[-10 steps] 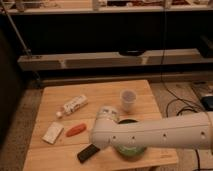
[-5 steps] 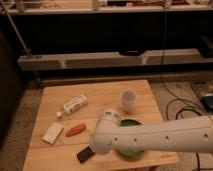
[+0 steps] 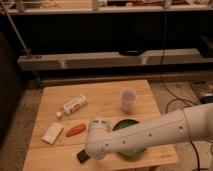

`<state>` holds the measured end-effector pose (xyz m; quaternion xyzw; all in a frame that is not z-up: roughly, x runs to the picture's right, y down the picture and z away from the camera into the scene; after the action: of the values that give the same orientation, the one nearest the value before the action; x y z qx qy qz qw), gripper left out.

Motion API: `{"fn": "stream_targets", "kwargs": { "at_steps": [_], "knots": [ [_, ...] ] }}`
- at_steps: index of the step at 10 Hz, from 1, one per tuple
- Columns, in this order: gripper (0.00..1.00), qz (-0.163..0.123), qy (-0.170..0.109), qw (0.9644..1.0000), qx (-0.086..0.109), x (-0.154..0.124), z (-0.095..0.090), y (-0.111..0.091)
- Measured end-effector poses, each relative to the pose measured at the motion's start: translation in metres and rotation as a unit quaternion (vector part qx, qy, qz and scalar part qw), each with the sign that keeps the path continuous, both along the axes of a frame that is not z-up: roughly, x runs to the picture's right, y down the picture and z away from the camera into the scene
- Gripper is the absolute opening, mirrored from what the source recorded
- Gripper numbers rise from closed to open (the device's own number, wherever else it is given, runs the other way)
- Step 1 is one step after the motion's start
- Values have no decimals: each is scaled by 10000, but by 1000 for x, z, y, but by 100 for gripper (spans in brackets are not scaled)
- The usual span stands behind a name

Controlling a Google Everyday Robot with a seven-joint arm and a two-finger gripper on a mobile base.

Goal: Push the eraser across the table

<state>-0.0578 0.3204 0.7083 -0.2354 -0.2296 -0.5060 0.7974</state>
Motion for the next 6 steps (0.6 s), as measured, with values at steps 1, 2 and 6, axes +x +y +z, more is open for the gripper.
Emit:
{"fn": "stream_targets", "kwargs": {
  "at_steps": [1, 2, 6],
  "knots": [
    [0, 0, -111, 9999, -30, 0, 2, 7],
    [0, 1, -164, 9999, -27, 1, 2, 11],
    [0, 19, -242, 9997, 70, 5, 6, 19]
  ]
}}
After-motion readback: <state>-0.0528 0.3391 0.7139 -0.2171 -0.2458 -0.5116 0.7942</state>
